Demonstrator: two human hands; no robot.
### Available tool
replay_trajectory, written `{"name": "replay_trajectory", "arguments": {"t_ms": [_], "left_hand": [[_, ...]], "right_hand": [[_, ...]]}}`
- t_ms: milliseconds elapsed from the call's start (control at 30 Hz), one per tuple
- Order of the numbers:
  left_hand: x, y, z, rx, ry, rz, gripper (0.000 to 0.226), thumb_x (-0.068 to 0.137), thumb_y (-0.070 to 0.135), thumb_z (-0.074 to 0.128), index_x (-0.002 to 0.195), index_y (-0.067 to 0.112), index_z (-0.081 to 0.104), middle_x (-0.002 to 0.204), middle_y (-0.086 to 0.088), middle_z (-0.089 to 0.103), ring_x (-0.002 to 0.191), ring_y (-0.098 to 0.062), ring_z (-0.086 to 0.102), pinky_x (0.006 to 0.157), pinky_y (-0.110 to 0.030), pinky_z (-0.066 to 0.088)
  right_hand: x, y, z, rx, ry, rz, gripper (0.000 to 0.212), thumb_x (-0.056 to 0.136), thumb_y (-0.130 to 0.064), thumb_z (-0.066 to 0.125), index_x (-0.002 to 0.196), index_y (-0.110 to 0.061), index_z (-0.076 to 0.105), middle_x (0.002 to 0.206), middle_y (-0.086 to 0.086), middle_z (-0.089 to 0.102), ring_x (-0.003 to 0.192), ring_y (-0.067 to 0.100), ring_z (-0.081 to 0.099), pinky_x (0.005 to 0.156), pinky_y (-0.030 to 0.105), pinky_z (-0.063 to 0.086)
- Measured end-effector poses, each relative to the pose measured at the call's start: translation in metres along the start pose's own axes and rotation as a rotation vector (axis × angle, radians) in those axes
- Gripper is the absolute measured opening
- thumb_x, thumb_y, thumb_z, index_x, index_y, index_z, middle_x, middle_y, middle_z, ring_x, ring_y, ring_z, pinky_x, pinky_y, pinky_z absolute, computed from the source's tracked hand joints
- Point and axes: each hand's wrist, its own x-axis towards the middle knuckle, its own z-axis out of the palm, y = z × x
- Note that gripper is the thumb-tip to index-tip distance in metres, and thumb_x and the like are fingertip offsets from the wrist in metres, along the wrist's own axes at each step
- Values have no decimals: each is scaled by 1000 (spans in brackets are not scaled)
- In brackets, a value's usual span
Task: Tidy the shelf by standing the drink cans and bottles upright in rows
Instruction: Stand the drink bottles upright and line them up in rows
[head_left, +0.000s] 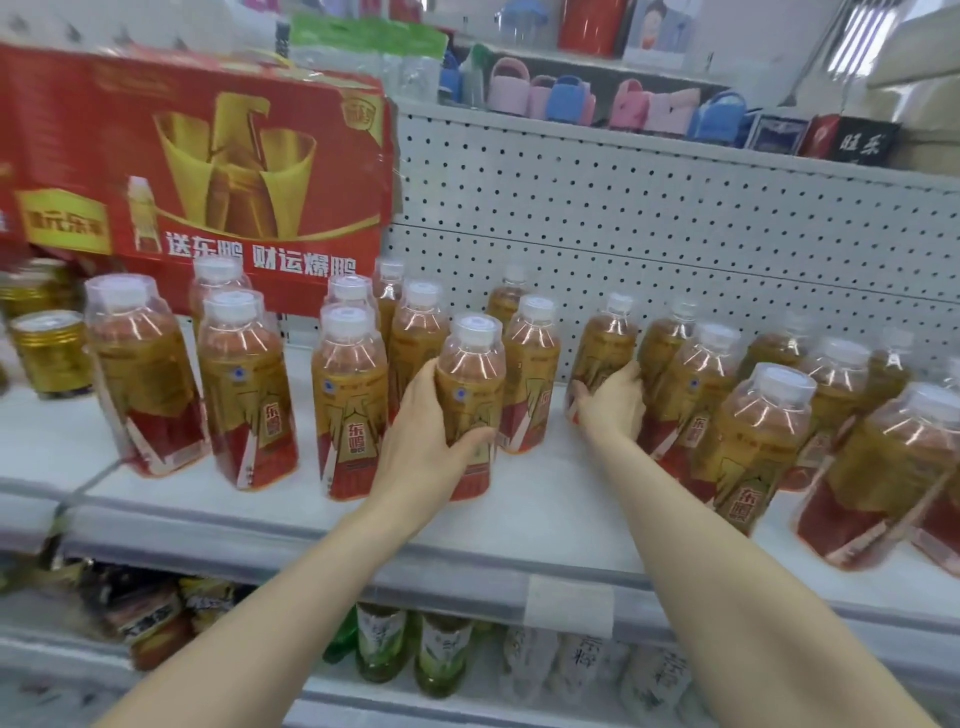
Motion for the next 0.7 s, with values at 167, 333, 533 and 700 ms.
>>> {"name": "replay_trajectory", "arguments": {"t_ms": [167, 333, 533, 700], "left_hand": [[3, -2, 1, 0, 7, 1, 88, 82, 39, 76, 151, 28, 21, 148, 12, 42, 134, -8, 42, 111, -41, 40], [5, -4, 1, -12, -4, 5, 90, 81, 40, 76, 151, 30, 20, 147, 11, 43, 134, -9, 43, 111, -43, 40], [8, -9, 3, -11, -6, 12, 90, 81, 41, 75, 151, 30, 20, 148, 9, 43, 135, -11, 43, 110, -46, 41], [7, -11, 5, -11, 12, 24, 90, 81, 41, 75, 151, 28, 20, 149, 7, 42, 135, -12, 43, 111, -44, 40]], "right_hand": [[16, -4, 18, 18, -29, -48, 71, 86, -30, 74, 137, -2, 34, 133, 20, 52, 122, 42, 52, 102, 53, 43], [19, -5, 23, 20, -46, -53, 69, 88, -29, 72, 139, -3, 33, 133, 19, 52, 120, 40, 54, 100, 52, 46], [0, -6, 0, 158, 84, -268, 46, 101, -33, 49, 137, -7, 40, 129, 9, 53, 115, 25, 54, 95, 37, 44], [-44, -10, 1, 310, -170, -435, 68, 90, -62, 51, 143, -22, 36, 133, -2, 55, 120, 14, 54, 102, 40, 45]]}}
